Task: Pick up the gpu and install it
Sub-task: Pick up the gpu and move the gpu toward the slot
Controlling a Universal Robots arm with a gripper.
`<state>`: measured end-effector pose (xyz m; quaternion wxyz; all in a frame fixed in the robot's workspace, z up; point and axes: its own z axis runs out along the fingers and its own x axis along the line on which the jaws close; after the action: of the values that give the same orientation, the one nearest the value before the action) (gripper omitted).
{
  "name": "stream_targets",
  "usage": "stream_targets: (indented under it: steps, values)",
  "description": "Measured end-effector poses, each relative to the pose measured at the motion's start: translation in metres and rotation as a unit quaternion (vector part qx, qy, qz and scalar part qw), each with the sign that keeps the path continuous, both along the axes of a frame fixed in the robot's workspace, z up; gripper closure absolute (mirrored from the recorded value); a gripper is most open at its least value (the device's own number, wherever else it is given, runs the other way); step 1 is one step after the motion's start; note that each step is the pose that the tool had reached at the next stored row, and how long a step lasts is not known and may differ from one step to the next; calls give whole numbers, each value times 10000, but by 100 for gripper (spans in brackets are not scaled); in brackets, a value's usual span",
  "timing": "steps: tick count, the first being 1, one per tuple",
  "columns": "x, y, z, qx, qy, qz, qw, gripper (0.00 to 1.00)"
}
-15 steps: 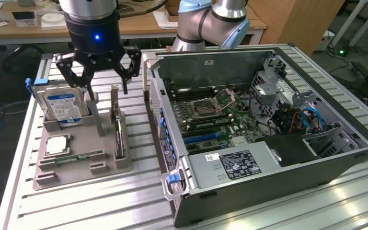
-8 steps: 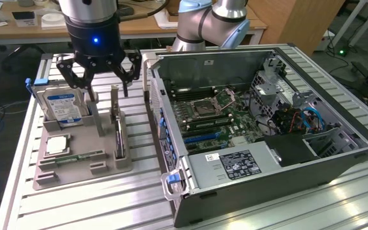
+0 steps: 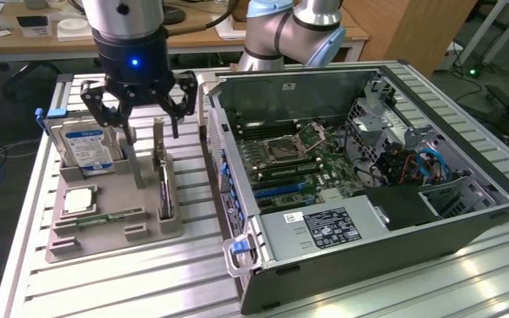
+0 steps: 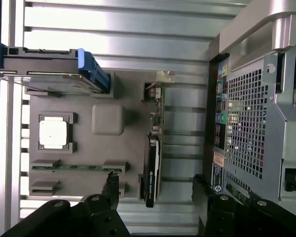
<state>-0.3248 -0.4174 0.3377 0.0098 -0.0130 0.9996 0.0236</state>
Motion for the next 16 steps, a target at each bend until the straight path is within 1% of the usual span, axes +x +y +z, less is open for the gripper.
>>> stream_targets:
  steps: [9,16]
  values:
    - [94,0,-131,1,7,-1,10000,29]
    - [98,1,-234,0,15,-1,10000,29]
